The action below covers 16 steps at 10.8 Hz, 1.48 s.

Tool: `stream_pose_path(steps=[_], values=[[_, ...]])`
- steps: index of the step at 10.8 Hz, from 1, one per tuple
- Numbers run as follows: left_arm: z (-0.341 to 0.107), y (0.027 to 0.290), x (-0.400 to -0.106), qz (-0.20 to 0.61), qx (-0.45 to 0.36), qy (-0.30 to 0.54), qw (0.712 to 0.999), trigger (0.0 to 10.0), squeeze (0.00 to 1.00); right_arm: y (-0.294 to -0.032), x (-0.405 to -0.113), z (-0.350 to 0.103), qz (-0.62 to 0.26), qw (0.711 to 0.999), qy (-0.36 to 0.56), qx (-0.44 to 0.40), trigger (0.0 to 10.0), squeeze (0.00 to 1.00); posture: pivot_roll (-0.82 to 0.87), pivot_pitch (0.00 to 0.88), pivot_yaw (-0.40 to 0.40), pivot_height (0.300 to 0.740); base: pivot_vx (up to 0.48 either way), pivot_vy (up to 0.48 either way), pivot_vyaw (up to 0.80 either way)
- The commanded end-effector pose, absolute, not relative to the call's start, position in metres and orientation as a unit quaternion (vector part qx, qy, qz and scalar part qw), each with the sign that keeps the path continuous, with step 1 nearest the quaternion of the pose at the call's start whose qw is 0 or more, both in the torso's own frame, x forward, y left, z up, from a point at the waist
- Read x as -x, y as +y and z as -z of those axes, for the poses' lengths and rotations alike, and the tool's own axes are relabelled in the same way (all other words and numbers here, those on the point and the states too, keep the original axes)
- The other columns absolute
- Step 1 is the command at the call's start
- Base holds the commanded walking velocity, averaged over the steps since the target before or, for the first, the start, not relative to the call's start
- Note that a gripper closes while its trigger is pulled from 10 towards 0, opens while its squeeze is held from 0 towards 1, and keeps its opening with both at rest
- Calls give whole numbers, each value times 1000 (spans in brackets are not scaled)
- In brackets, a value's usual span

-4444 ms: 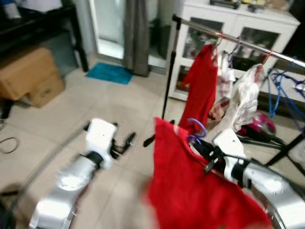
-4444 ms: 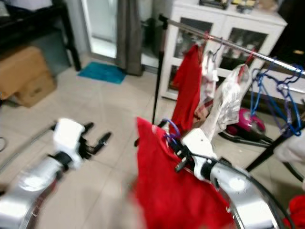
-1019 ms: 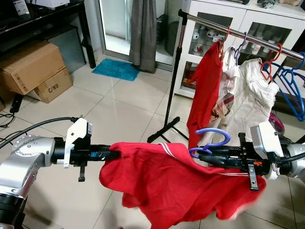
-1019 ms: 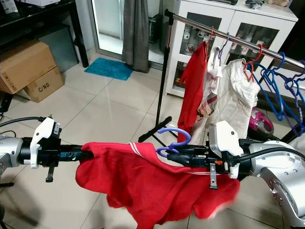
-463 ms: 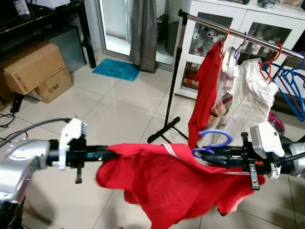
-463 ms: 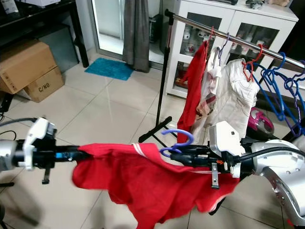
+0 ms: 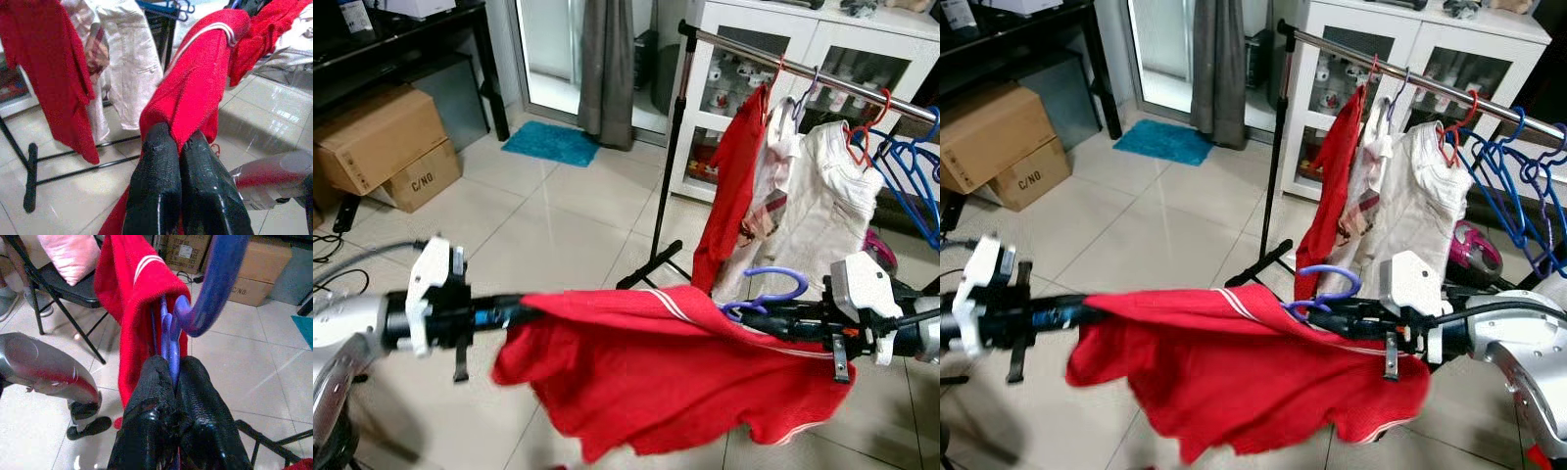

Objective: Hang hanger

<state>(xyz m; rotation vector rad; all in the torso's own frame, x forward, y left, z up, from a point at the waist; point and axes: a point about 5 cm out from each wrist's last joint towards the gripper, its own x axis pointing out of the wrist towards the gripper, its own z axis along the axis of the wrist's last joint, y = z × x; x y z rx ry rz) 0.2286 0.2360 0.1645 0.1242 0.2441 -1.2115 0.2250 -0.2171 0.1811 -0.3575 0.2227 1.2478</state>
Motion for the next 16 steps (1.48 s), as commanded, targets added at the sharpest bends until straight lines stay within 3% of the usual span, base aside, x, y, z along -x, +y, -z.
stream_pose_path(steps=[1,6,7,8,10,12,14,15,16], values=[[-172,242,-228,556,-69,107,821,0,0,-224,-228,-188,-567,796,98,188,10000,0,57,20,-23,740,0,0,0],[-158,254,-222,513,-73,135,845,0,0,-234,-228,-192,-562,797,99,199,10000,0,48,22,-24,740,0,0,0],[-157,253,-228,491,-90,131,857,10000,0,-232,-228,-192,-566,795,96,198,10000,0,47,21,-25,740,0,0,0],[-159,253,-235,478,-79,122,866,10000,1000,-229,-228,-193,-570,793,91,194,10000,0,46,20,-23,740,0,0,0],[-164,256,-237,476,-84,112,868,10000,1000,-229,-226,-192,-571,793,90,191,10000,0,43,22,-19,740,0,0,0],[-171,260,-237,463,-86,93,877,10000,0,-231,-224,-189,-569,794,98,190,10000,0,45,18,-26,740,0,0,0],[-177,261,-239,451,-84,78,885,10000,0,-231,-226,-182,-553,805,119,179,10000,0,50,15,-34,740,0,0,0],[-187,267,-252,372,-80,51,923,10000,0,-231,-228,-163,-494,843,152,148,10000,0,57,20,-37,740,0,0,0],[-188,269,-256,341,-98,45,934,10000,0,-230,-228,-156,-471,857,161,133,10000,0,60,23,-35,740,0,0,0]])
